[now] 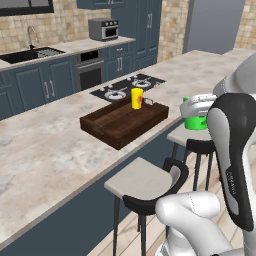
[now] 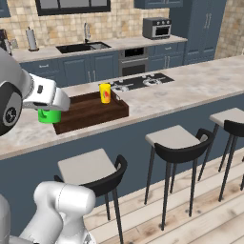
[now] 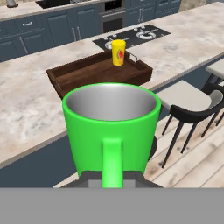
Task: There is a tray on the dining counter. Grab the cup, mug, and pitcher and place them on the tray. The pitcher may be placed next to the tray if it cannot fit the tray.
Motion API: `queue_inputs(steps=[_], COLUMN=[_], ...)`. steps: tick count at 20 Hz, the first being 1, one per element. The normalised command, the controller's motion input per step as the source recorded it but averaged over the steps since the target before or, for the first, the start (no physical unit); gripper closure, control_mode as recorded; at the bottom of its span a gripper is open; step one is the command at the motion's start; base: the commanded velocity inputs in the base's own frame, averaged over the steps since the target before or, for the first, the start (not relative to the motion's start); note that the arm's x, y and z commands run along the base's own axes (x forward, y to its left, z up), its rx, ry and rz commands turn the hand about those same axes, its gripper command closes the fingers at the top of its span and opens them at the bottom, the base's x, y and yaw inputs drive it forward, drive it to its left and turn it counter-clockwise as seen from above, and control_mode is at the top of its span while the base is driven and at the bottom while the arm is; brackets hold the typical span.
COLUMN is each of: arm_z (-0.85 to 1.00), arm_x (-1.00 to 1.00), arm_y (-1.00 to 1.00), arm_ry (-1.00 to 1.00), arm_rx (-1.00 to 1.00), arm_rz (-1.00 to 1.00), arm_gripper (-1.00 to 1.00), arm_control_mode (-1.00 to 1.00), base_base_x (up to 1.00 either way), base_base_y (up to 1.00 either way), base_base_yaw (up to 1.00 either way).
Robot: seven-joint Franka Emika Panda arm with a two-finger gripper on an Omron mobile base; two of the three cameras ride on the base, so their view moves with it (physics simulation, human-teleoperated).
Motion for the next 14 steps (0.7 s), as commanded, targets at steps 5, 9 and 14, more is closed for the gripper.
queue_inputs(steps=[5,9,14], arm_z=[-0.03,-0.08,-0.2], arm_x=[0.49,0.45,0.41], arm_y=[-0.01,-0.04,-0.04], arm_ry=[0.0,0.0,0.0], arm_rx=[0.0,0.0,0.0], arm_rz=[0.0,0.0,0.0], arm_gripper=[1.0,1.0,1.0], arm_control_mode=[-1.0,-1.0,-1.0], base_base_x=[0.0,0.0,0.0], base_base_y=[0.0,0.0,0.0], base_base_yaw=[0.0,0.0,0.0])
